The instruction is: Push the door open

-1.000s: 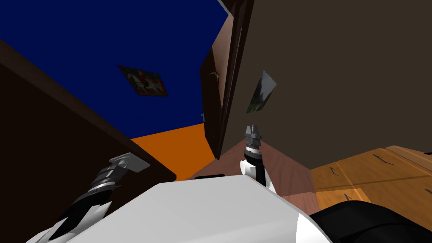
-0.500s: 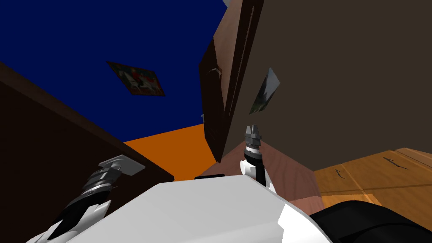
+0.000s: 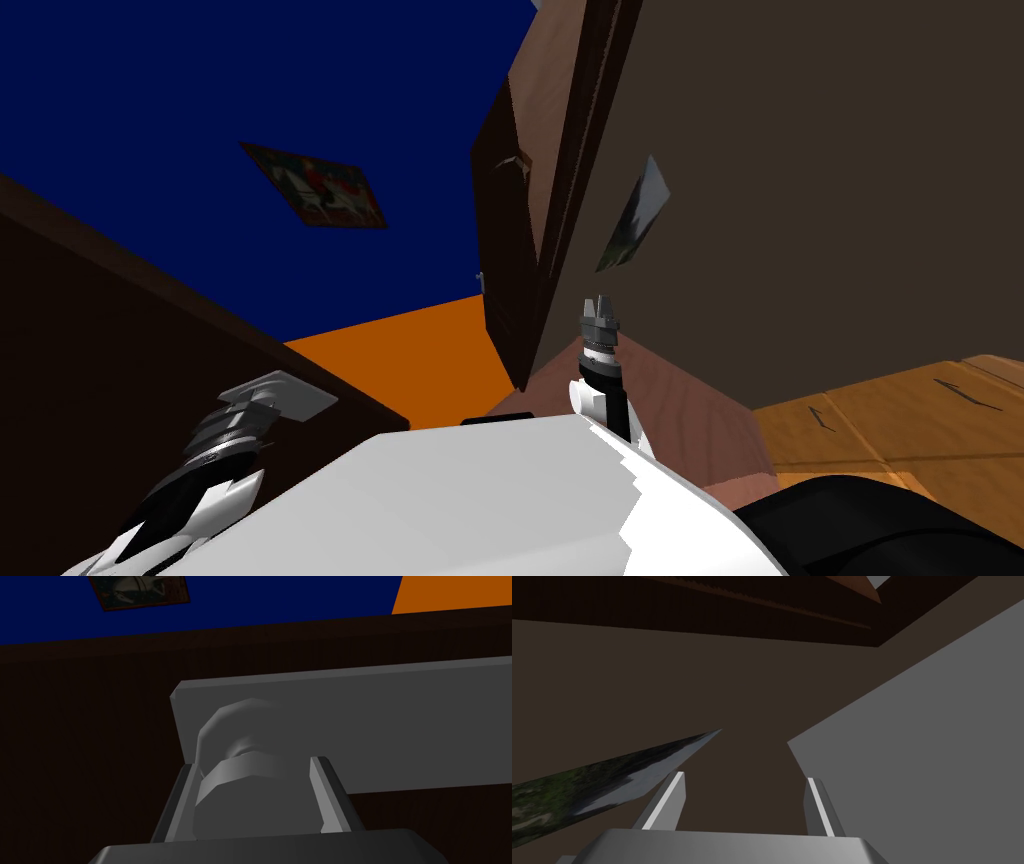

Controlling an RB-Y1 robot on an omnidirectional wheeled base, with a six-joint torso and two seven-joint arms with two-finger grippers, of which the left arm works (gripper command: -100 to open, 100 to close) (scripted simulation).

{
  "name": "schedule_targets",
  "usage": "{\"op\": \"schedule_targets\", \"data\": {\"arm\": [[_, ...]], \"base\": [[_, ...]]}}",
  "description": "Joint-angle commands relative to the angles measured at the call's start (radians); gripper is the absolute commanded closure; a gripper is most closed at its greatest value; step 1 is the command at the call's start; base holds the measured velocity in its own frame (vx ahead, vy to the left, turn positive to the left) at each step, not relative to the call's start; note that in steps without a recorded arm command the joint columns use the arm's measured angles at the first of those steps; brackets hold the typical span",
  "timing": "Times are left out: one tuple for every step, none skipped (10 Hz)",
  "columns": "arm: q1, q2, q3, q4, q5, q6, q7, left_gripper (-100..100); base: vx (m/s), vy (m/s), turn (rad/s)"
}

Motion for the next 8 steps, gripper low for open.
{"op": "schedule_targets", "data": {"arm": [[0.031,-0.008,0.022,-0.050,0.011,0.040,-0.007,100],[0.031,-0.008,0.022,-0.048,0.011,0.040,-0.007,100],[0.023,-0.009,0.043,-0.058,0.021,0.051,-0.027,100],[0.020,-0.010,0.053,-0.054,0.027,0.056,-0.037,100],[0.016,-0.011,0.062,-0.049,0.032,0.062,-0.047,100],[0.009,-0.012,0.082,-0.040,0.042,0.072,-0.066,100],[0.006,-0.012,0.090,-0.036,0.046,0.077,-0.074,100],[0.000,-0.014,0.108,-0.028,0.055,0.086,-0.091,100]], "base": [[0.083,0.034,-0.006],[0.037,0.031,0.005],[0.071,0.040,-0.020],[0.116,0.050,-0.009],[0.114,0.046,-0.005],[0.140,0.067,-0.017],[0.148,0.067,-0.002],[0.161,0.065,0.008]]}}
